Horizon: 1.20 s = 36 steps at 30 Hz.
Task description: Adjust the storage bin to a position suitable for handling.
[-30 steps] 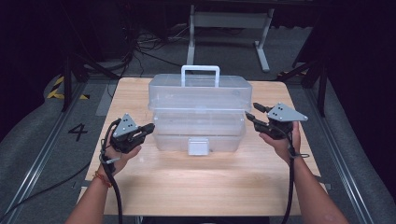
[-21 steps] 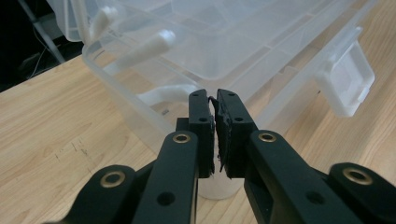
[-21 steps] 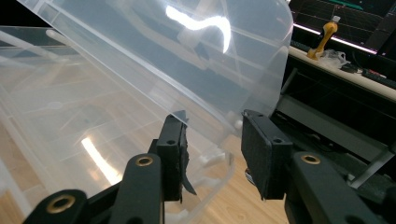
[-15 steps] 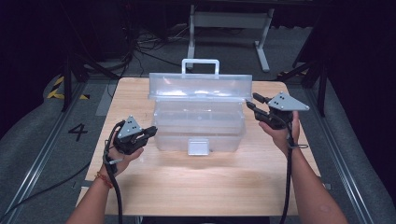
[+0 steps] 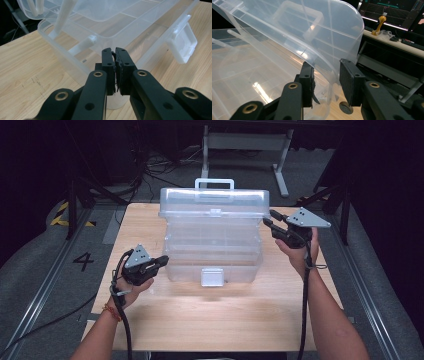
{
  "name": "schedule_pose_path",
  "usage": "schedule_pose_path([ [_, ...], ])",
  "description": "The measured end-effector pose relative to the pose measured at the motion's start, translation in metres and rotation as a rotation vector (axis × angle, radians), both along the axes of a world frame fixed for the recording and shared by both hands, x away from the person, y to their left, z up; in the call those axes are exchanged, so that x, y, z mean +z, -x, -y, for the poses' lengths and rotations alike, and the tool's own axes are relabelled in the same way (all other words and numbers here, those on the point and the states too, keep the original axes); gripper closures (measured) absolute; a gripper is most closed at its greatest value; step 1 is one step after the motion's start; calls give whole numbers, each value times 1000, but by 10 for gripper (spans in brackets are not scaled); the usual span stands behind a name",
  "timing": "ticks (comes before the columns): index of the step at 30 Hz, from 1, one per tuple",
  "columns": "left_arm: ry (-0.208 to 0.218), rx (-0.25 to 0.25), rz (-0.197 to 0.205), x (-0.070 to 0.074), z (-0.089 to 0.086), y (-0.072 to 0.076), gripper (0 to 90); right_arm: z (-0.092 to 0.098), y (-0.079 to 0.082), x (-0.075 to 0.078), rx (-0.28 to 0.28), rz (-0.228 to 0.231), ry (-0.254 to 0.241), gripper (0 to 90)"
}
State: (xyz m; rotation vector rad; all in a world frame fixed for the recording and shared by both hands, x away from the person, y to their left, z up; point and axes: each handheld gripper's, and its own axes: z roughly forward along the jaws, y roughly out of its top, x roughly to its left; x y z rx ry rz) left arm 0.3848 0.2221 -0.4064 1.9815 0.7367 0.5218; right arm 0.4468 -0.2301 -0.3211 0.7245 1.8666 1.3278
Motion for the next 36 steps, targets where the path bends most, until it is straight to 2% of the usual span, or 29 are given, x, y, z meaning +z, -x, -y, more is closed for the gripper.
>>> schedule_pose_path([
  [7,1,1,0,-1,1,-1,861,-3,-8,1,-22,-1,-7,621],
  [12,3,-1,1,-1,0,-1,860,-5,-13,0,-45,0,15,638],
  [20,0,1,0,-1,0,-2,860,-7,-29,-5,-71,-39,28,666],
  [23,-4,3,2,-1,0,-2,859,-8,-36,-6,-79,-58,16,669],
  [25,-3,5,2,-1,0,-2,860,-10,-39,-9,-89,-63,25,671],
  [27,0,4,1,-2,0,-3,860,-9,-42,-9,-85,-62,8,674],
  [32,-7,5,3,-2,1,-4,859,-10,-49,-2,-85,-77,18,675],
  [36,-6,7,3,-2,1,-4,854,-9,-55,-1,-90,-85,-11,679],
])
